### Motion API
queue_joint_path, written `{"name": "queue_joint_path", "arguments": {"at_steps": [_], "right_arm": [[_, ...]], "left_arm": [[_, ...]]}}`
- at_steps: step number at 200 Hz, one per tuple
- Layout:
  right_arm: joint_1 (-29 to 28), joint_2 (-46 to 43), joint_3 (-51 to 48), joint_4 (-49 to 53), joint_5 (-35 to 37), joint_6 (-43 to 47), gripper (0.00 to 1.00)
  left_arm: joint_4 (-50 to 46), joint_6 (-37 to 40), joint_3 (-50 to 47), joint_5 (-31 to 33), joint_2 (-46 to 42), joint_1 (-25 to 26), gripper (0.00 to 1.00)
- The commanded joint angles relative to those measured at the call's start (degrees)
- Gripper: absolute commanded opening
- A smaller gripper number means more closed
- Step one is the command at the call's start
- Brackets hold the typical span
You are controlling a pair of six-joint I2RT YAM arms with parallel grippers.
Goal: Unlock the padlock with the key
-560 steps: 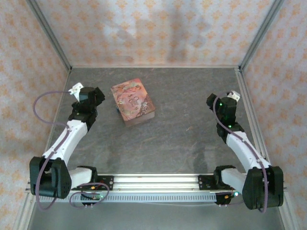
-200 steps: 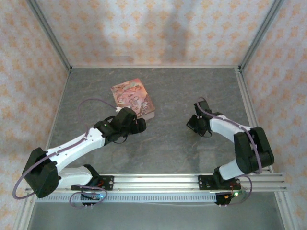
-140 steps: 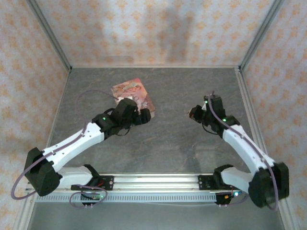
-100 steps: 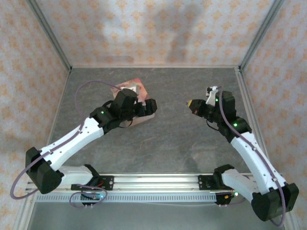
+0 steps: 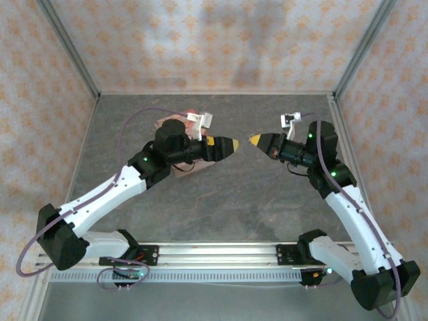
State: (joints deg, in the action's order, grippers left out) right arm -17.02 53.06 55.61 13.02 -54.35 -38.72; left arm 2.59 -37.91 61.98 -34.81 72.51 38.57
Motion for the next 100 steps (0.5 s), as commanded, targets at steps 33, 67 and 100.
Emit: {"name": "queue_joint_path", "arguments": {"at_steps": [33, 67, 100], "right_arm": [[-0.44, -1.29, -0.53, -8.2, -5.95, -8.18, 0.0], [-0.56, -1.81, -1.03, -10.37, -6.93, -10.32, 0.0], [-0.51, -2.13, -1.64, -10.64, -7.19, -11.02, 0.0]], "left_arm": [[9.31, 2.51, 5.94, -9.05, 3.94, 3.38, 0.83], [8.26, 3.8, 9.75, -9.4, 7.21, 4.77, 0.83], [8.32, 3.89, 11.82, -10.44, 8.61, 5.51, 0.78]]}}
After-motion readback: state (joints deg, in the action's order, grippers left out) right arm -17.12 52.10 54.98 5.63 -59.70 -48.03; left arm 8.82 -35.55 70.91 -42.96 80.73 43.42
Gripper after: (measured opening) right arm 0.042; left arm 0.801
